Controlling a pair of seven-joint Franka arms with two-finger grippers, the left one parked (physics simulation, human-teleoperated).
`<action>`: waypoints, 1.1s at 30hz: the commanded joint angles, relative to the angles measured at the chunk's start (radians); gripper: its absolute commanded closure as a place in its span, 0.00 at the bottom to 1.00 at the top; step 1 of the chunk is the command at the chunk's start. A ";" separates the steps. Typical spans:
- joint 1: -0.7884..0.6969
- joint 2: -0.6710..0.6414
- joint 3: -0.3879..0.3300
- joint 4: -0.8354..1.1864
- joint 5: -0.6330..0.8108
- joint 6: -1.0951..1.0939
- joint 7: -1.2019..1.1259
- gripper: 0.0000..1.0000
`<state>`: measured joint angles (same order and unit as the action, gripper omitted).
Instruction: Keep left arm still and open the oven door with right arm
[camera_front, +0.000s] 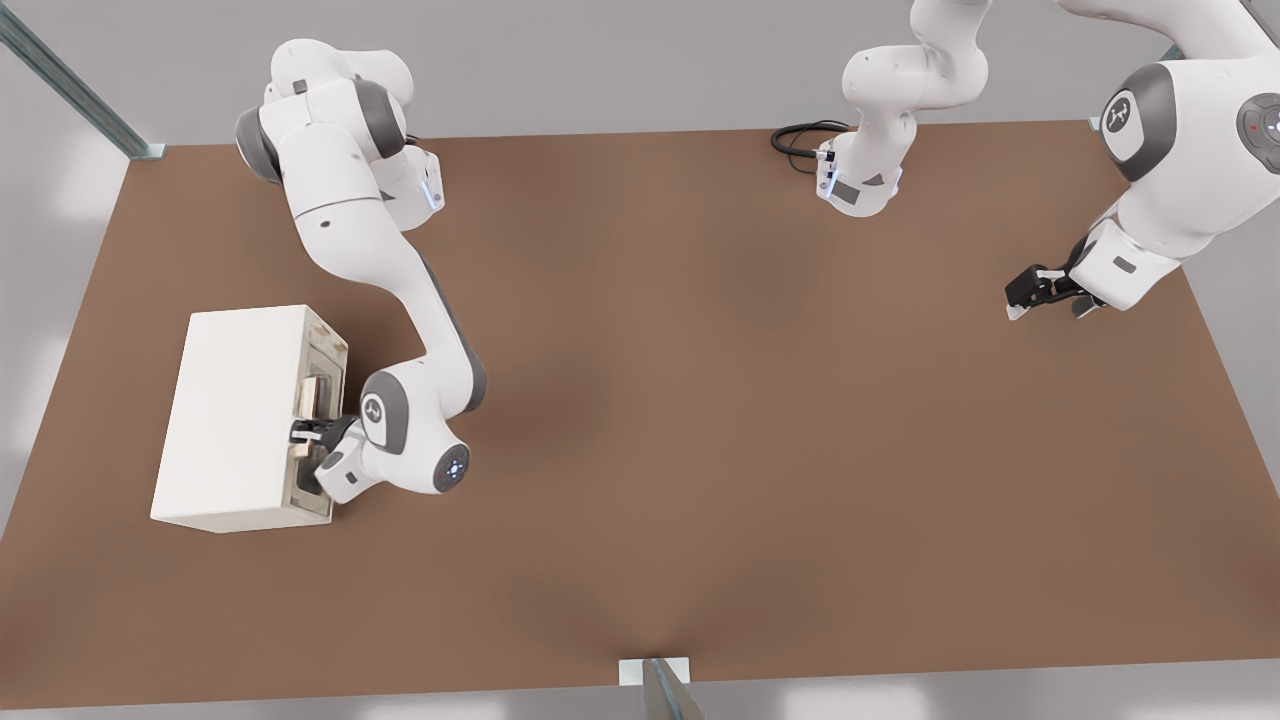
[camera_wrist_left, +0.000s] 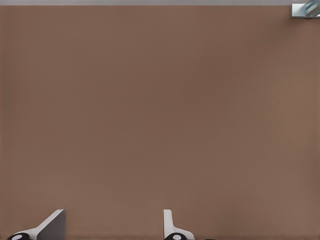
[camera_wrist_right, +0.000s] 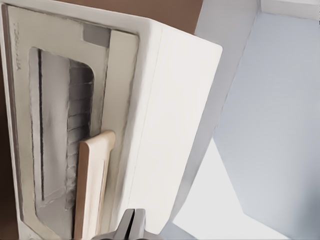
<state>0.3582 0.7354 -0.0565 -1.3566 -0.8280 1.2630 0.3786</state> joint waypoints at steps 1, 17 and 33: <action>-0.001 -0.001 0.000 -0.010 0.000 0.036 0.226 1.00; -0.012 0.024 -0.005 -0.039 0.001 0.047 0.237 1.00; 0.093 0.033 0.010 0.045 0.207 0.059 0.378 1.00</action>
<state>0.4443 0.7651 -0.0479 -1.3239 -0.6798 1.3130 0.6207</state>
